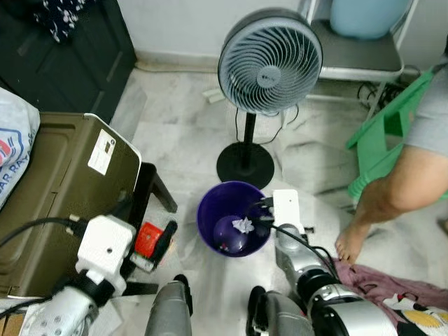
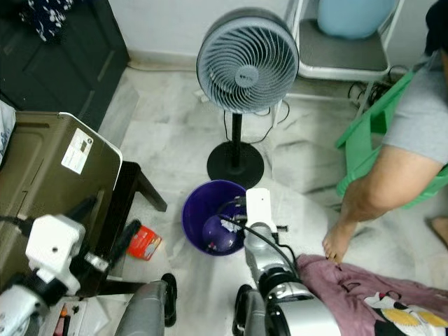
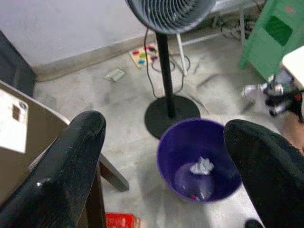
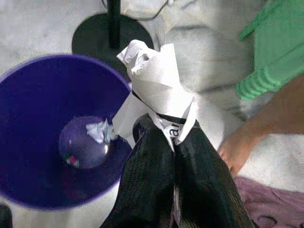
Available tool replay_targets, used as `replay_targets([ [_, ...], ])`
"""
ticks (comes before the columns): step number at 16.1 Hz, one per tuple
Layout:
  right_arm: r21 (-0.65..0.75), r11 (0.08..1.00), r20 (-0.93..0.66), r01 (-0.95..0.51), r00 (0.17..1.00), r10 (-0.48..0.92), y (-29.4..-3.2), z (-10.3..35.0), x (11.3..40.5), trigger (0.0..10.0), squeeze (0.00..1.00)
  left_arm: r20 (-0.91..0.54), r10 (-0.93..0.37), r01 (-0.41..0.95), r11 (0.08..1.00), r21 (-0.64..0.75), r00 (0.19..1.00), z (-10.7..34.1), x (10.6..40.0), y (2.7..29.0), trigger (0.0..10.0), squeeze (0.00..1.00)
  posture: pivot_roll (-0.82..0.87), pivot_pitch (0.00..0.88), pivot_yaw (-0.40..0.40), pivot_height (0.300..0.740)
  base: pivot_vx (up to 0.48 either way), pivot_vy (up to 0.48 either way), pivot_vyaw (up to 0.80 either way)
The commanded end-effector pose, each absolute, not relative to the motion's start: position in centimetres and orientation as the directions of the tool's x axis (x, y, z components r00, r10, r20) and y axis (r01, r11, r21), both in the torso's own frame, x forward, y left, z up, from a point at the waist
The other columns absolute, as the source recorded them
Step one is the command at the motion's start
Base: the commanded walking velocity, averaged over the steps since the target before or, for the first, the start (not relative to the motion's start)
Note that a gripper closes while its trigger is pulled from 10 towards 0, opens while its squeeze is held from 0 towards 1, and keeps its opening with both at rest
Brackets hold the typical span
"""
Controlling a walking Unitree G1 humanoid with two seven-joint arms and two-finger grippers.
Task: Clean up the room
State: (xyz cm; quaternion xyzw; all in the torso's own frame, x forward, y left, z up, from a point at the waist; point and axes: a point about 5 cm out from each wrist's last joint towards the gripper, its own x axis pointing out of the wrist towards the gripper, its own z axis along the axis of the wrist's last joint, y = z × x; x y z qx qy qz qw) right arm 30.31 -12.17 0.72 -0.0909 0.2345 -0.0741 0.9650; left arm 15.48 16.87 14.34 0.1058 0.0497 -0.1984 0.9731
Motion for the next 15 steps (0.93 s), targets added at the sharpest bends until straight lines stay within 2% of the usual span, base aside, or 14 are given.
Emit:
replay_targets([
  [1,-0.182,0.981,-0.428,0.063,0.894,-0.137,-10.8,0.9,30.4,10.0,0.00,-0.158,-0.382,0.407,0.895,0.185,0.911,14.3,15.2,17.0,10.0,0.00,0.32,0.319,0.043,0.740,0.000,0.000,0.00],
  [7,-0.135,0.990,-0.345,-0.038,0.939,-0.011,-7.1,2.5,30.9,10.0,0.00,-0.168,-0.373,0.401,0.898,0.181,0.913,14.5,15.3,16.9,10.0,0.00,0.33,0.320,0.037,0.740,0.000,0.000,0.00],
  [11,-0.131,0.989,-0.355,-0.063,0.935,0.013,-6.7,2.1,30.5,10.0,0.00,-0.166,-0.364,0.390,0.904,0.174,0.917,14.4,15.3,16.9,10.0,0.00,0.33,0.319,0.035,0.740,0.000,0.000,0.00],
  [12,-0.122,0.990,-0.358,-0.067,0.934,0.019,-6.8,2.0,30.4,10.0,0.24,-0.167,-0.364,0.390,0.905,0.171,0.916,14.4,15.2,16.8,10.0,0.00,0.33,0.317,0.037,0.740,0.000,0.000,0.00],
  [13,-0.111,0.992,-0.359,-0.064,0.933,0.020,-6.9,1.9,30.4,10.0,1.00,-0.168,-0.365,0.391,0.904,0.170,0.916,14.4,15.3,16.8,10.0,0.00,0.33,0.317,0.037,0.740,0.000,0.000,0.00],
  [15,-0.103,0.993,-0.357,-0.062,0.934,0.021,-6.9,2.0,30.5,10.0,1.00,-0.167,-0.366,0.392,0.904,0.170,0.915,14.4,15.4,16.8,10.0,0.00,0.32,0.318,0.042,0.740,0.000,0.000,0.00],
])
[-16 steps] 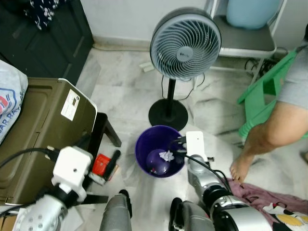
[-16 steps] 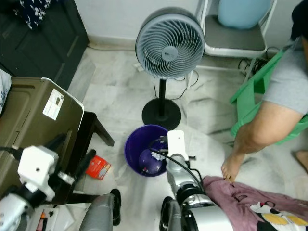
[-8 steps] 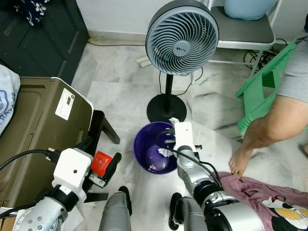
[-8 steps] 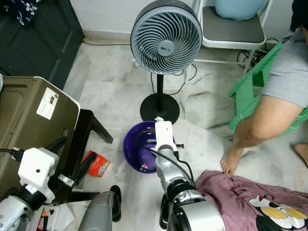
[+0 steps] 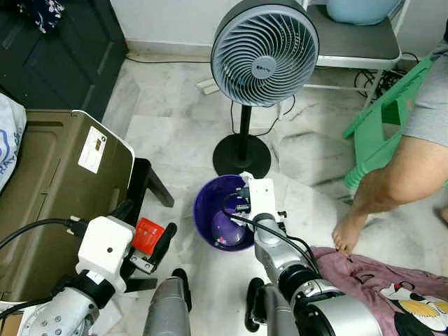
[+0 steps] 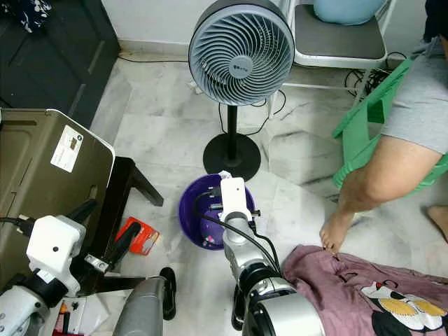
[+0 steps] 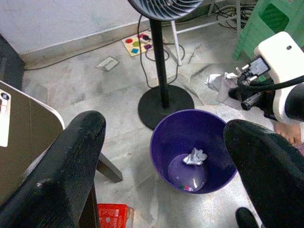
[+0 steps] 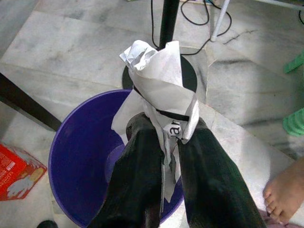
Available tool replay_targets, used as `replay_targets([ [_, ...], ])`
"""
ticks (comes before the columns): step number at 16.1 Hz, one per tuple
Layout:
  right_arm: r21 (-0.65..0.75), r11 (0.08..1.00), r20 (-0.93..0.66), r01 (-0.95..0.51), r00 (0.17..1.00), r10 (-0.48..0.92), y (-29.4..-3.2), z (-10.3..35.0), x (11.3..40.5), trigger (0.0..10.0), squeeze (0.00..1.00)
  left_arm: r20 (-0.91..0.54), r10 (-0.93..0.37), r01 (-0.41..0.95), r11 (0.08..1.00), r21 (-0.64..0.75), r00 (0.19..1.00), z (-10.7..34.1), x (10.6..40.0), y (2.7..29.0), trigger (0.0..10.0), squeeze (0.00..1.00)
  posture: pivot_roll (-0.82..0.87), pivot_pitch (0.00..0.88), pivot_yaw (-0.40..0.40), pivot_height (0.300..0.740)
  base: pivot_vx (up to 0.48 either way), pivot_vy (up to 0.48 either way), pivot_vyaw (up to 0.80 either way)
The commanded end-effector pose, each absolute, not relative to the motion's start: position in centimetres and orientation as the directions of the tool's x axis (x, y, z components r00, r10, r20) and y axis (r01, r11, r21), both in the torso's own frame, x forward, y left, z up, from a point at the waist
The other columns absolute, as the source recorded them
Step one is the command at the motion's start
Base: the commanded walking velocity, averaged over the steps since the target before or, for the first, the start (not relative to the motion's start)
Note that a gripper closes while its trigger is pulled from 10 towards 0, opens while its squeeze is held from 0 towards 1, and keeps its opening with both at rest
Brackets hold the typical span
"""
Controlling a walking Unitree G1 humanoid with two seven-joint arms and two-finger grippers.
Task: Clean up the room
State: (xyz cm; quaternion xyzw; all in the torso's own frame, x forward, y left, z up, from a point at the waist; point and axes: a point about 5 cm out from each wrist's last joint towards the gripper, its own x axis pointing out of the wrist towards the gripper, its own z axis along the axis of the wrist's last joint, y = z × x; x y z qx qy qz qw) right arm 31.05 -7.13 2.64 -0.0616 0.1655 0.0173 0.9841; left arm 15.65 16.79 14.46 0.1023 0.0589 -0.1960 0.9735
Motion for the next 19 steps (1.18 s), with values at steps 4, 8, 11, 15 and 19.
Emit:
replay_targets([
  [4,-0.090,0.994,-0.354,-0.055,0.935,0.019,-7.1,2.0,30.5,10.0,1.00,-0.156,-0.357,0.382,0.908,0.171,0.921,14.5,15.7,16.8,10.0,0.00,0.32,0.316,0.049,0.740,0.000,0.000,0.00],
  [8,-0.087,0.995,-0.351,-0.053,0.936,0.019,-7.2,2.1,30.6,10.0,1.00,-0.158,-0.346,0.370,0.915,0.161,0.925,14.4,15.9,16.9,10.0,0.00,0.32,0.311,0.052,0.740,0.000,0.000,0.00],
  [11,-0.036,0.994,-0.310,-0.105,0.946,0.089,-6.1,3.1,31.2,10.0,1.00,-0.147,-0.341,0.362,0.918,0.160,0.929,14.3,16.5,16.8,10.0,0.00,0.31,0.297,0.052,0.740,0.000,0.000,0.00],
  [15,0.033,0.969,-0.151,-0.244,0.957,0.246,-5.4,5.8,32.2,10.0,1.00,-0.077,-0.294,0.303,0.934,0.189,0.953,14.4,18.5,16.4,10.0,0.00,0.25,0.233,0.042,0.740,0.000,0.000,0.00],
  [19,-0.025,0.898,-0.122,-0.440,0.893,0.434,-6.2,6.1,31.0,10.0,0.00,0.007,-0.279,0.272,0.941,0.200,0.960,14.1,21.3,15.4,10.0,0.00,0.17,0.145,0.025,0.740,0.000,0.000,0.00],
])
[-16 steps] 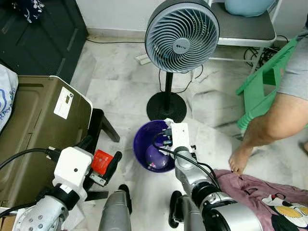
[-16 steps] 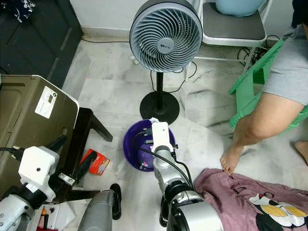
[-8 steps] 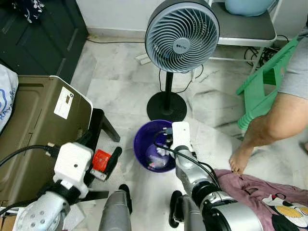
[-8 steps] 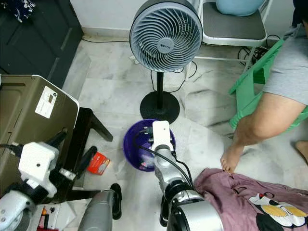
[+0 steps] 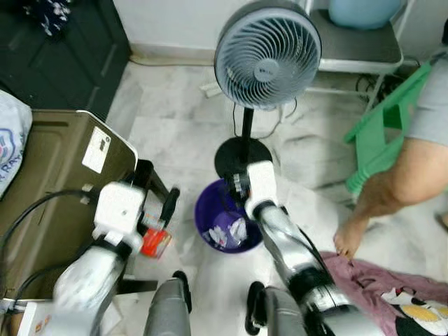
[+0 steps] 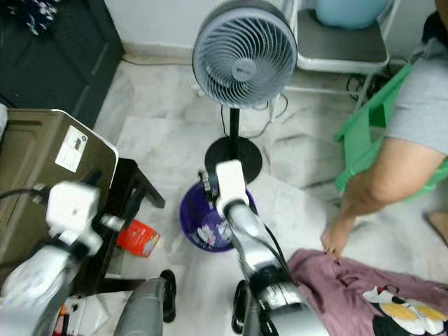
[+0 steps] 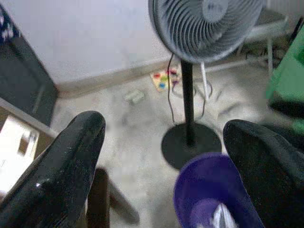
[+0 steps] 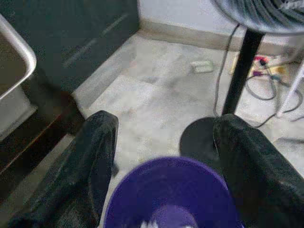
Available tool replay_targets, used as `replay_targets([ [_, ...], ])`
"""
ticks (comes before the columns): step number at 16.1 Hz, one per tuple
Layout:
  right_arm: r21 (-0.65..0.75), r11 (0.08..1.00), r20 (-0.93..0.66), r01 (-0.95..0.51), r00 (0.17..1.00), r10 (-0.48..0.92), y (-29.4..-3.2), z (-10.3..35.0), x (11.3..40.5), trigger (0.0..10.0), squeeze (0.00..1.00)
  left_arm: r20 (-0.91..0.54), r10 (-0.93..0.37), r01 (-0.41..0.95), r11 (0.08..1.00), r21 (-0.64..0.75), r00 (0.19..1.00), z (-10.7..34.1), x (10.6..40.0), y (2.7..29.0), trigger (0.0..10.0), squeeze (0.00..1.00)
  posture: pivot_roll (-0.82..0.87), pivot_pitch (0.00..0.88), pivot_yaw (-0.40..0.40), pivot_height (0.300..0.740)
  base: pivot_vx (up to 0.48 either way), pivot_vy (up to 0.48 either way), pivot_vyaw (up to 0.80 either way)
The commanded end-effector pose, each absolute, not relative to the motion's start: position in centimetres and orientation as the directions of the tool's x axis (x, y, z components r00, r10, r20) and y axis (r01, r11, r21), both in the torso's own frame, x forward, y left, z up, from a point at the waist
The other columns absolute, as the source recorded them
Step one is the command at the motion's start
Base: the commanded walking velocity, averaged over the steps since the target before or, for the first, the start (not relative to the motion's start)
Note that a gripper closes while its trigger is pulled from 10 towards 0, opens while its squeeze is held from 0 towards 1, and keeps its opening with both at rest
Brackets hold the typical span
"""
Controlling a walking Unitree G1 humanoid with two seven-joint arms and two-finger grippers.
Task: Clean up the room
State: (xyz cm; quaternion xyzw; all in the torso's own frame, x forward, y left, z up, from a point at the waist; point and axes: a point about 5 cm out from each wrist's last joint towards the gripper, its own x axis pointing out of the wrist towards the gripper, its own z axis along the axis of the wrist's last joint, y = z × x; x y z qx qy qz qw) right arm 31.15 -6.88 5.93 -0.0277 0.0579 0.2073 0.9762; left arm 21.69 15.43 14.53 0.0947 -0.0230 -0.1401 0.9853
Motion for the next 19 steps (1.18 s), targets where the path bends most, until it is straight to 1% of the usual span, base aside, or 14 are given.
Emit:
replay_targets([
  [1,-0.036,0.888,-0.145,-0.459,0.881,0.450,-6.4,5.9,30.8,10.0,0.00,0.021,-0.277,0.267,0.943,0.196,0.961,14.2,21.8,15.2,10.0,0.00,0.16,0.124,0.021,0.740,0.000,0.000,0.00],
  [3,0.010,0.822,-0.115,-0.569,0.816,0.566,-6.3,6.8,29.9,10.0,0.00,0.054,-0.261,0.244,0.947,0.211,0.964,14.1,22.9,14.9,10.0,0.00,0.13,0.073,0.019,0.740,0.000,0.000,0.00],
  [4,-0.024,0.823,-0.115,-0.568,0.819,0.562,-6.4,7.0,29.9,10.0,0.00,0.058,-0.260,0.243,0.948,0.208,0.964,14.1,22.9,15.0,10.0,0.00,0.13,0.073,0.019,0.740,0.000,0.000,0.00],
  [5,-0.128,0.818,-0.063,-0.561,0.828,0.558,-7.0,8.2,30.0,10.0,0.00,0.065,-0.256,0.238,0.949,0.208,0.964,13.7,23.4,15.0,10.0,0.00,0.10,0.032,0.026,0.740,0.000,0.000,0.00],
  [6,-0.149,0.795,-0.022,-0.587,0.806,0.591,-7.2,9.0,29.7,10.0,0.00,0.078,-0.257,0.239,0.952,0.190,0.963,13.3,24.1,14.8,10.0,0.00,0.08,0.012,0.031,0.740,0.000,0.000,0.00],
  [8,-0.232,0.795,-0.036,-0.561,0.821,0.570,-8.3,9.3,29.6,10.0,0.00,0.114,-0.274,0.250,0.949,0.190,0.955,13.4,25.1,14.1,10.0,0.00,0.07,0.000,0.033,0.740,0.000,0.000,0.00],
  [10,-0.148,0.811,-0.085,-0.567,0.824,0.560,-9.2,8.9,29.2,10.0,0.00,0.141,-0.260,0.235,0.957,0.172,0.955,13.5,26.2,13.9,10.0,0.00,0.06,0.000,0.033,0.740,0.000,0.000,0.00],
  [12,-0.163,0.808,-0.085,-0.567,0.824,0.561,-9.2,9.4,29.5,10.0,0.00,0.159,-0.253,0.228,0.960,0.161,0.954,13.3,26.8,13.8,10.0,0.00,0.04,0.000,0.033,0.740,0.000,0.000,0.00],
  [13,-0.153,0.856,-0.068,-0.493,0.870,0.489,-9.5,10.0,30.4,10.0,0.00,0.161,-0.213,0.185,0.968,0.172,0.964,12.9,27.1,13.9,10.0,0.00,0.04,0.000,0.020,0.740,0.000,0.000,0.00],
  [14,-0.159,0.866,-0.062,-0.474,0.880,0.471,-9.6,10.1,30.6,10.0,0.00,0.162,-0.203,0.174,0.969,0.176,0.966,12.8,27.1,13.9,10.0,0.00,0.04,0.000,0.020,0.740,0.000,0.000,0.00],
  [16,-0.144,0.956,0.027,-0.255,0.965,0.261,-11.7,11.5,31.7,10.0,0.00,0.194,-0.120,0.092,0.985,0.149,0.974,12.6,27.1,14.8,10.0,0.00,0.05,0.000,-0.004,0.740,0.000,0.000,0.00],
  [17,-0.125,0.977,0.068,-0.173,0.981,0.183,-12.5,12.1,31.7,10.0,0.00,0.184,-0.098,0.074,0.988,0.137,0.978,12.3,27.0,15.0,10.0,0.00,0.05,0.000,-0.004,0.740,0.000,0.000,0.00],
  [18,-0.141,0.987,0.094,-0.075,0.992,0.089,-13.0,12.4,31.6,10.0,0.00,0.183,-0.082,0.058,0.990,0.129,0.980,12.2,26.9,15.3,10.0,0.00,0.05,0.000,-0.005,0.740,0.000,0.000,0.00],
  [19,-0.141,0.990,0.116,-0.029,0.992,0.046,-13.3,12.6,31.2,10.0,0.00,0.187,-0.060,0.037,0.992,0.124,0.981,12.2,26.7,15.5,10.0,0.00,0.04,0.000,-0.003,0.740,0.000,0.000,0.00],
])
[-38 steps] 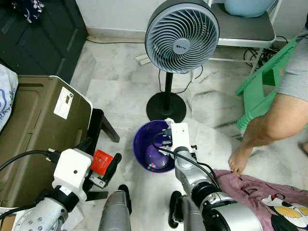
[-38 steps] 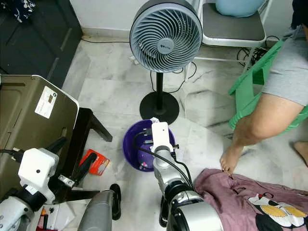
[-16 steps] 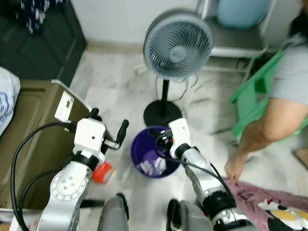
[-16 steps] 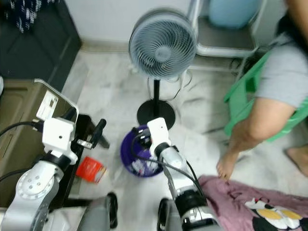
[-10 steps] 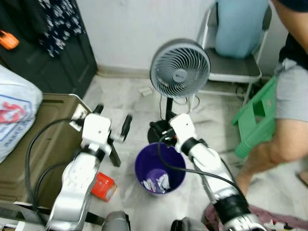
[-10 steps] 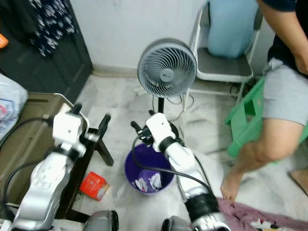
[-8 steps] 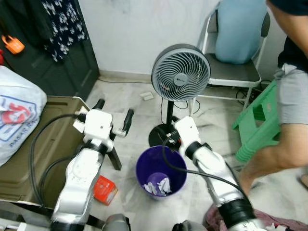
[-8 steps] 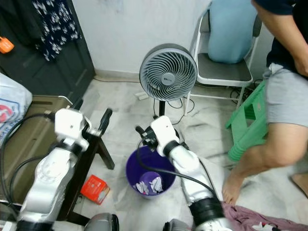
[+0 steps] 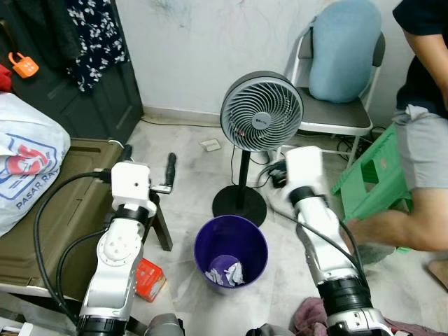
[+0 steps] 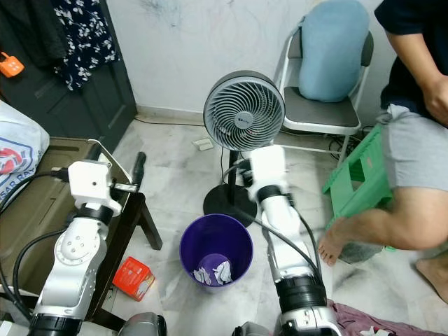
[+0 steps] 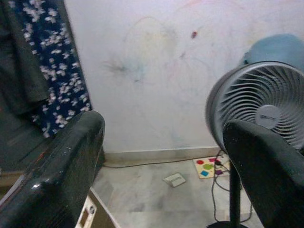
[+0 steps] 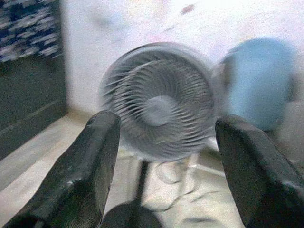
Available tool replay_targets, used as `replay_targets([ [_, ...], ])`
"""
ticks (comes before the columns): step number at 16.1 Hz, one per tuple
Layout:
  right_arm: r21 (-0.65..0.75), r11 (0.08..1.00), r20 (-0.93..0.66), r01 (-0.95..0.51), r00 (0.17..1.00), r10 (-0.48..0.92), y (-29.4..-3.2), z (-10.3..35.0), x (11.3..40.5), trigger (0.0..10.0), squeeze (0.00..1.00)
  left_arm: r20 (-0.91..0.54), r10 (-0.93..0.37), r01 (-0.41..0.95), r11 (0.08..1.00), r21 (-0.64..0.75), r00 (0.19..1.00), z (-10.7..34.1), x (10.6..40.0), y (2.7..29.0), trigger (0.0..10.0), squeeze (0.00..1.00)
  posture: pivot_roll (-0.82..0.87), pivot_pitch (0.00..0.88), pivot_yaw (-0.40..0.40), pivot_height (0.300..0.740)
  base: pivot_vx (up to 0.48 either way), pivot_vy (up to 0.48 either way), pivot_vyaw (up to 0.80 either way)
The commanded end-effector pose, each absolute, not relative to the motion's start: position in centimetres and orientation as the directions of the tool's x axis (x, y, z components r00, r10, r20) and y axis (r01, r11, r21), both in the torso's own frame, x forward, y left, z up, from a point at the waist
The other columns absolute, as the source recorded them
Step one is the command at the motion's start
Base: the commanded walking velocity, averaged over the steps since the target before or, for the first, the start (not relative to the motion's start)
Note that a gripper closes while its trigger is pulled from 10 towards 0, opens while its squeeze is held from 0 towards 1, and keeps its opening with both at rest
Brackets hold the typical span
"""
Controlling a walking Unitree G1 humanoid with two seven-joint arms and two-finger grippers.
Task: Clean up the room
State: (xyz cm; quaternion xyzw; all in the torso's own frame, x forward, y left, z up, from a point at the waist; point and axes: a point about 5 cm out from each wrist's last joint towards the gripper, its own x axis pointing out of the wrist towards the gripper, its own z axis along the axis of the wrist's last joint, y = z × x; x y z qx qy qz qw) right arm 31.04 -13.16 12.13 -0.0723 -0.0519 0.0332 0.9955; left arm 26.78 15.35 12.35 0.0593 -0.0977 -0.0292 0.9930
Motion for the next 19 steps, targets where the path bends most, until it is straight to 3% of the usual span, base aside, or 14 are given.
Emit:
replay_targets([
  [1,-0.168,0.985,0.142,-0.045,0.987,0.070,-13.4,12.6,30.3,10.0,0.00,0.186,-0.056,0.034,0.993,0.117,0.981,12.1,26.6,15.5,10.0,0.00,0.03,0.000,-0.005,0.740,0.000,0.000,0.00],
  [4,-0.036,0.998,0.060,-0.055,0.997,0.057,-14.7,11.5,28.3,10.0,0.00,0.173,-0.092,0.074,0.992,0.106,0.981,11.7,26.5,14.7,10.0,0.00,0.03,0.000,-0.004,0.740,0.000,0.000,0.00],
  [7,-0.108,0.993,0.078,-0.048,0.995,0.056,-15.7,11.5,25.4,10.0,0.00,0.151,-0.100,0.087,0.992,0.091,0.984,11.4,25.9,14.6,10.0,0.00,0.01,0.000,0.010,0.740,0.000,0.000,0.00],
  [17,-0.131,0.989,0.004,-0.064,0.998,0.065,-15.2,10.7,24.9,10.0,0.00,0.082,-0.106,0.101,0.993,0.067,0.991,10.4,25.2,14.3,10.0,0.00,0.00,0.000,0.002,0.740,0.000,0.000,0.00],
  [18,-0.110,0.991,0.010,-0.077,0.997,0.079,-15.1,10.8,24.9,10.0,0.98,0.084,-0.109,0.103,0.993,0.065,0.991,10.5,25.3,14.2,10.0,0.00,0.00,0.000,0.000,0.740,0.000,0.000,0.00],
  [19,-0.108,0.991,0.012,-0.082,0.996,0.084,-15.0,10.8,25.0,10.0,1.00,0.085,-0.110,0.105,0.992,0.064,0.990,10.5,25.3,14.1,10.0,0.00,0.00,0.000,-0.001,0.740,0.000,0.000,0.00],
])
